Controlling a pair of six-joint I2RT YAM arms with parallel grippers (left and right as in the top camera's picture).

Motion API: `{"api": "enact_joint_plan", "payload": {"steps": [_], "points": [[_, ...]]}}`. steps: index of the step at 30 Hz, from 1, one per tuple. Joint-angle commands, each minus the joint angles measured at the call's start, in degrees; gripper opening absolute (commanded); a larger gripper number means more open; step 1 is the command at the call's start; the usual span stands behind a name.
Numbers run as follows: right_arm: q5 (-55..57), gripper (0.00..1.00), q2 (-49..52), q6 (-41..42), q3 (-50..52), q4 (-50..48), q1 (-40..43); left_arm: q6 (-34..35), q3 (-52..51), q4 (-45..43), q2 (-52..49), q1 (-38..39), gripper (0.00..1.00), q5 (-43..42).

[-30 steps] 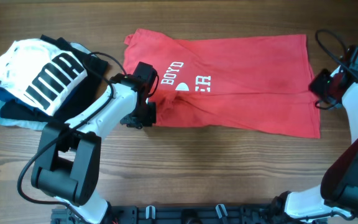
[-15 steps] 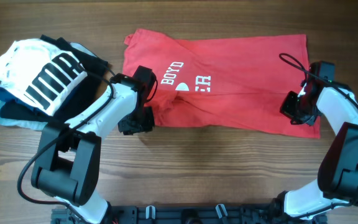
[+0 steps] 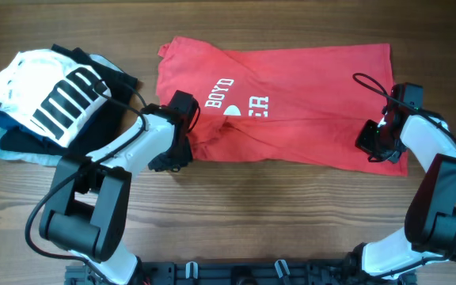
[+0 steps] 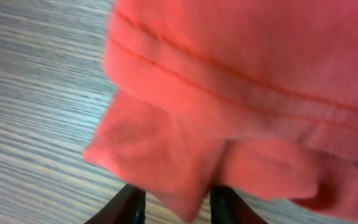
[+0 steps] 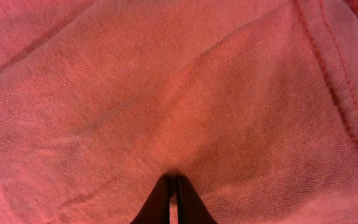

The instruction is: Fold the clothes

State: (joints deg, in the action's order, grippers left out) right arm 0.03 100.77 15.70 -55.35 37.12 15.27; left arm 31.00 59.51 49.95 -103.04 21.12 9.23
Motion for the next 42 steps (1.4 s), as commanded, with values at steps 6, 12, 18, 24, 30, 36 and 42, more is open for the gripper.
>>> {"api": "enact_joint_plan", "payload": {"steps": [6, 12, 18, 24, 30, 36, 42], "points": [[1.0, 0.05, 1.3, -0.5, 1.1, -0.7, 0.2, 0.8, -0.4, -2.3, 1.0, -2.2, 0.38, -6.3], [1.0, 0.06, 1.3, -0.5, 1.1, -0.9, 0.2, 0.8, -0.4, -2.2, 1.2, -2.3, 0.38, -8.2], [1.0, 0.06, 1.3, -0.5, 1.1, -0.9, 0.2, 1.0, -0.4, -3.0, 1.3, -2.7, 0.38, -3.7], [1.0, 0.06, 1.3, -0.5, 1.1, -0.8, 0.2, 1.2, -0.4, -5.0, 1.3, -2.7, 0.34, -3.1], [1.0, 0.06, 1.3, -0.5, 1.1, -0.8, 0.2, 1.2, -0.4, -4.5, 1.3, -2.7, 0.04, 0.8], [1.0, 0.06, 1.3, -0.5, 1.1, -0.8, 0.2, 1.2, -0.4, -0.3, 1.3, -2.7, 0.04, 15.8], [1.0, 0.06, 1.3, -0.5, 1.1, -0.9, 0.2, 1.0, -0.4, 0.3, 1.3, -2.7, 0.04, 32.0]]}}
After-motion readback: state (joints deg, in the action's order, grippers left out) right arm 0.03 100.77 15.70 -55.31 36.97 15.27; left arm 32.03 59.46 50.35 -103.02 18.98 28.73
